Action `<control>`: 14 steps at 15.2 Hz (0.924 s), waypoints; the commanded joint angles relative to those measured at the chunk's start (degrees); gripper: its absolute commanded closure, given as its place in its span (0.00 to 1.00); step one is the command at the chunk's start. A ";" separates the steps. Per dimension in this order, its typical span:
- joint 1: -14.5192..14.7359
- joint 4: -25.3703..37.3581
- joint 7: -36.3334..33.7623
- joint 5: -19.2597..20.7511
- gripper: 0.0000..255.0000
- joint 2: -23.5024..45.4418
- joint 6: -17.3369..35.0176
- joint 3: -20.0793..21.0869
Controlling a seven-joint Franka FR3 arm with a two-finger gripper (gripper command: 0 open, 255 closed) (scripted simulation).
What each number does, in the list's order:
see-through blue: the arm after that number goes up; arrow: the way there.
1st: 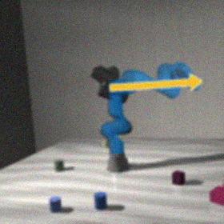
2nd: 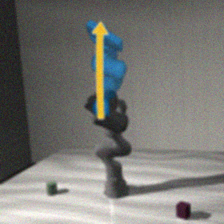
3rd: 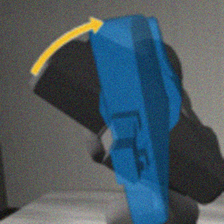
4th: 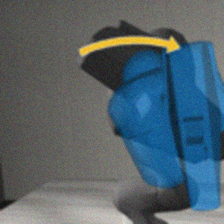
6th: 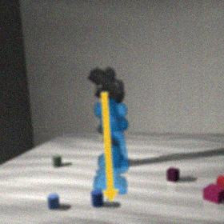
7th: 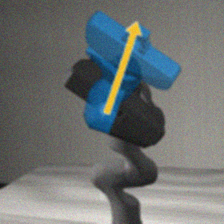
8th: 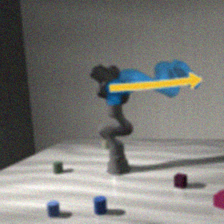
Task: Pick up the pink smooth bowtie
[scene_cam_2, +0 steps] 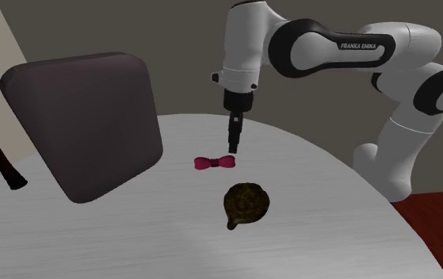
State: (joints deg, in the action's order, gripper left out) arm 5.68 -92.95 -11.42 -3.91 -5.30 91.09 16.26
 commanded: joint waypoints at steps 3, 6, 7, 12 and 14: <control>2.27 13.39 -4.31 2.65 0.00 10.88 -4.19 2.58; 3.63 17.90 -5.86 3.78 0.00 14.91 -5.32 3.25; 3.53 16.57 -5.75 3.63 0.00 14.51 -4.37 3.20; 3.13 10.63 -5.25 3.09 0.00 12.97 0.09 3.04; 3.10 9.99 -5.20 3.04 0.00 12.82 0.58 3.03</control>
State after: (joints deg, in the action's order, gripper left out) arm 8.81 -82.49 -16.66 -0.82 7.65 91.31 19.30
